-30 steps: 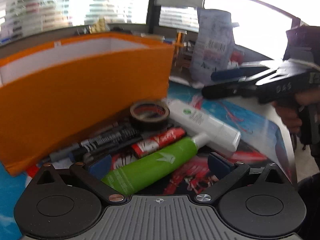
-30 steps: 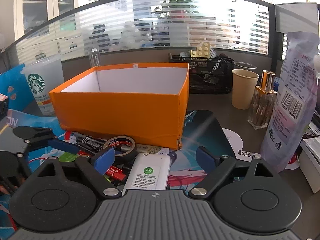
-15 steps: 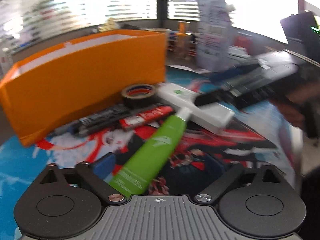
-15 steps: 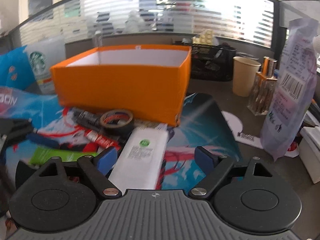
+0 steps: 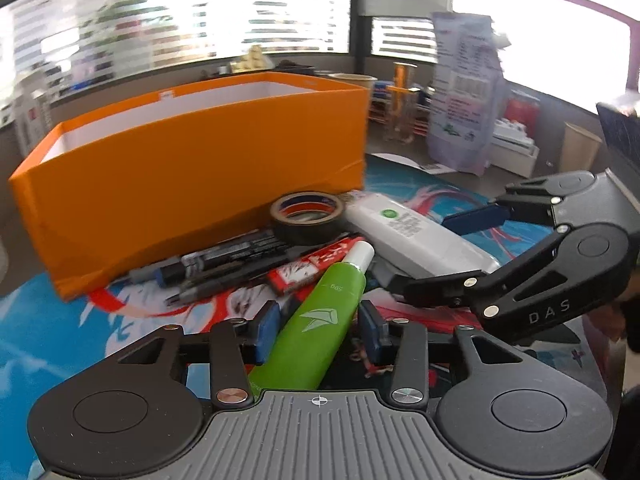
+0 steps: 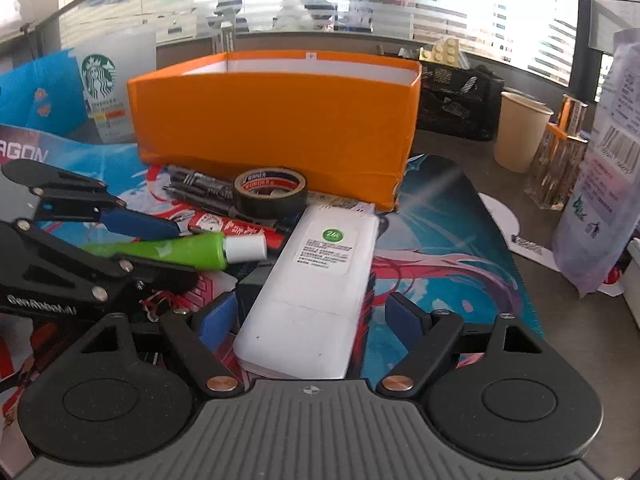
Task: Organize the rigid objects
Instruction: 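Grasp the green tube with the left gripper while the right gripper grasps the white power bank, then lift the green tube and white power bank up toward the orange box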
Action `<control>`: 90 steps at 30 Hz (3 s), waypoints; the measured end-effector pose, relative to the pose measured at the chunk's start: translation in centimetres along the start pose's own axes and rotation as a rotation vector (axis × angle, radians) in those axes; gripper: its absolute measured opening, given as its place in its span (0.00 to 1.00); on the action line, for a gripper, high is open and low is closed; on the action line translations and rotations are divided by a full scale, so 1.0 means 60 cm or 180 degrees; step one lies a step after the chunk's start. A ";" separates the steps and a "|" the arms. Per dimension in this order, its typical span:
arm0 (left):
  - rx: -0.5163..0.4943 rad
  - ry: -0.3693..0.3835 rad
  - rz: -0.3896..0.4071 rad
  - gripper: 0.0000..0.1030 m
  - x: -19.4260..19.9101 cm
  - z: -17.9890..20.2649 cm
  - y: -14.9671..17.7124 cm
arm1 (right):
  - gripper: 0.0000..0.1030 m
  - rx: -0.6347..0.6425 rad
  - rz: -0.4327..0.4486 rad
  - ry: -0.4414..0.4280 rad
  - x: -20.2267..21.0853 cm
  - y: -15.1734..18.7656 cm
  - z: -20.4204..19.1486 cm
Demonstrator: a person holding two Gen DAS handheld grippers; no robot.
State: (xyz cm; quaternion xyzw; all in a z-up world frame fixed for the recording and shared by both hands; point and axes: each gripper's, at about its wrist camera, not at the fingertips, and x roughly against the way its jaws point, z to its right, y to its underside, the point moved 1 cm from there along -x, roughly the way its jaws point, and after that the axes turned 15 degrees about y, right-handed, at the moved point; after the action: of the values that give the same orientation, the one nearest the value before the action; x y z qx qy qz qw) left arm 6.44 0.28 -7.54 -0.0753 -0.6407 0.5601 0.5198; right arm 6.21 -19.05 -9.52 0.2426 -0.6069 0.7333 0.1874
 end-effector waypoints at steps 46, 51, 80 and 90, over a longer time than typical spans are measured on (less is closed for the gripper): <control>0.0608 -0.0723 0.0338 0.32 0.074 -0.010 0.028 | 0.50 0.0272 0.0105 -0.0241 0.003 -0.014 -0.046; 0.0573 -0.0744 0.0243 0.55 0.046 -0.014 0.034 | 0.49 0.0278 0.0155 -0.0277 -0.002 -0.016 -0.046; 0.0519 -0.0884 0.0980 0.21 0.157 0.006 -0.034 | 0.48 0.0015 0.0642 -0.0324 0.064 -0.067 -0.023; 0.0429 -0.0893 0.1182 0.20 0.183 0.006 -0.063 | 0.48 -0.0004 0.0896 -0.0369 0.089 -0.108 -0.032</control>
State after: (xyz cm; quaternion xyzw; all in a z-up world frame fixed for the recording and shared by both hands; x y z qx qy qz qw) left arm 3.07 6.13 1.92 -0.0784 -0.6430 0.6925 0.3177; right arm 5.34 -16.00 -1.50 0.1969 -0.6452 0.7367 0.0476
